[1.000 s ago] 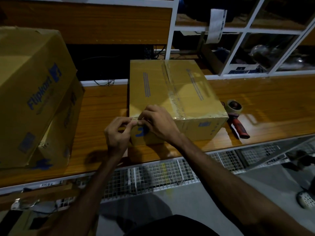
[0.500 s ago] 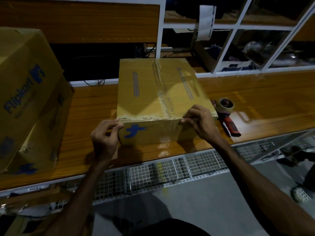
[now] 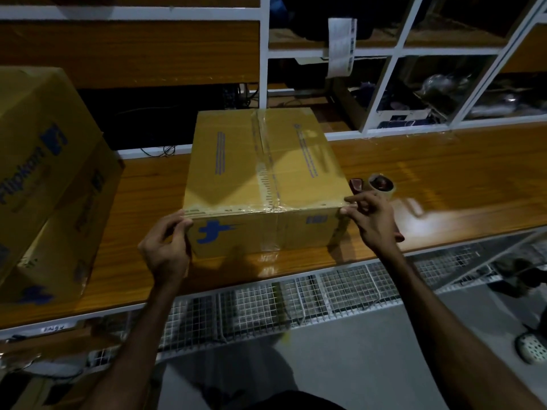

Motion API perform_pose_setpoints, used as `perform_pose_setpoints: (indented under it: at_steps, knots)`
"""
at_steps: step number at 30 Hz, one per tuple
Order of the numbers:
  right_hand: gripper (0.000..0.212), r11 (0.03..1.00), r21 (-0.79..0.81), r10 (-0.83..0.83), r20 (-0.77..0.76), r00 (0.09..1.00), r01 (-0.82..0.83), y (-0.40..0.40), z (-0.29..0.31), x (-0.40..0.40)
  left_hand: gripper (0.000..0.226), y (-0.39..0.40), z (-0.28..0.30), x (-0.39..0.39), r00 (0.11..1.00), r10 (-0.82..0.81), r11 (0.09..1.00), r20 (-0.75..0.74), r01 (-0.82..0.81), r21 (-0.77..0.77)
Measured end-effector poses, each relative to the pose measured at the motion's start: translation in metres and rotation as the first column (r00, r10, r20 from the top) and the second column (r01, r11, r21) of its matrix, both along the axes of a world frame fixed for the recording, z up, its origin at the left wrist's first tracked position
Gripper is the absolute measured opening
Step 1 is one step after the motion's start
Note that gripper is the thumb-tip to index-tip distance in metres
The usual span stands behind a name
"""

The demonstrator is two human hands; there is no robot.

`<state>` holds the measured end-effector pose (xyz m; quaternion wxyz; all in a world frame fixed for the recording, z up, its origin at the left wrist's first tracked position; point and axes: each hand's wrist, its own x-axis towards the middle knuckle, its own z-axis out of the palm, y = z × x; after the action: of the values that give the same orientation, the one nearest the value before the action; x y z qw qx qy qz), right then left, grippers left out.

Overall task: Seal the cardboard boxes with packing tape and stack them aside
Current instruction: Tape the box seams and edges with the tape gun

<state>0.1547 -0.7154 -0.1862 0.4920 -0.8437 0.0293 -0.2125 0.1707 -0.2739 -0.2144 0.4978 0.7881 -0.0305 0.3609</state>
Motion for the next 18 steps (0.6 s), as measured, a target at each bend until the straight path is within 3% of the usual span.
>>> perform_pose_setpoints:
  at_steps: [4,8,13,18]
  knots:
    - [0.034,0.990,0.138,-0.003,0.050,0.999,-0.004,0.004,-0.004,-0.004,0.013,-0.008,-0.012,-0.003,0.994,0.019,0.992,-0.105,-0.032,-0.120]
    - [0.061,0.999,0.010,0.032,-0.022,0.999,-0.032,-0.002,-0.007,-0.006,0.022,-0.010,-0.011,-0.001,0.982,0.058,0.988,-0.179,-0.082,-0.131]
    - [0.072,0.992,-0.108,0.052,-0.070,0.996,-0.060,-0.005,-0.006,-0.004,0.032,-0.005,-0.008,-0.002,0.988,0.048,0.999,-0.147,-0.048,0.010]
    - [0.082,0.967,-0.165,0.164,-0.168,0.972,-0.192,-0.010,-0.006,-0.007,0.011,-0.003,-0.001,-0.010,0.980,0.019,0.982,-0.198,0.019,0.188]
